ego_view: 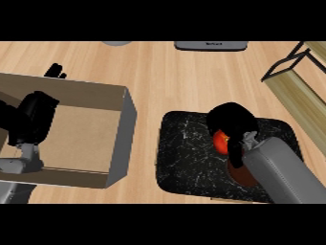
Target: Pick the tomato from the tray and place it in the tiered shelf
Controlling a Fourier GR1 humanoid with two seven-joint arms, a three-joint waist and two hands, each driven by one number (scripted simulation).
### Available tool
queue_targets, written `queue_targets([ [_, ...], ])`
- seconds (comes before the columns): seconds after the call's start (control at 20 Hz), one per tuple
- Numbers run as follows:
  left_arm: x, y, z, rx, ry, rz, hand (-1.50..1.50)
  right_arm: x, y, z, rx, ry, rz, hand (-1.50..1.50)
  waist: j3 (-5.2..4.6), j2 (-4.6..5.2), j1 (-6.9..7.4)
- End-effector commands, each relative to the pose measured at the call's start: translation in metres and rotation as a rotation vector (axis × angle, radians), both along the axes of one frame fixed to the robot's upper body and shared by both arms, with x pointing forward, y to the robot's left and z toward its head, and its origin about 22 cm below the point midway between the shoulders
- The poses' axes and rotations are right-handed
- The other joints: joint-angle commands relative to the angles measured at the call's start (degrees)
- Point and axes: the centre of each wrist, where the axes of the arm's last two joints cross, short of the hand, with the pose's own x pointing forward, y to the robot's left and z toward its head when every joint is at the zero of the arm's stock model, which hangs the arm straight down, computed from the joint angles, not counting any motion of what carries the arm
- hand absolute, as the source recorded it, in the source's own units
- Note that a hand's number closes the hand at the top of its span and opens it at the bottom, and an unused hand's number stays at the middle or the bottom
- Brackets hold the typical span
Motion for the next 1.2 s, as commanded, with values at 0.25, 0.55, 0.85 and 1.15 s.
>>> queue_targets([
  [0.25, -0.006, -0.012, -0.009, -0.005, 0.051, 0.004, 0.0, -0.063, 0.02, -0.031, 0.112, -0.061, -0.039, 1.5, 0.79, 0.42, -1.55],
  [0.55, -0.01, -0.002, -0.014, -0.008, 0.053, 0.02, 0.0, -0.134, 0.063, -0.021, 0.247, -0.099, -0.181, 1.5, 0.78, 0.17, -1.98],
  [0.85, -0.008, 0.007, -0.004, -0.01, 0.049, 0.025, 0.0, -0.159, 0.058, 0.037, 0.595, -0.255, -0.246, 1.5, 0.85, 0.22, -1.83],
  [1.15, -0.007, 0.016, -0.001, 0.009, 0.038, 0.014, 0.0, -0.19, 0.032, 0.111, 0.806, -0.503, -0.327, 1.5, 0.76, 0.35, -1.22],
])
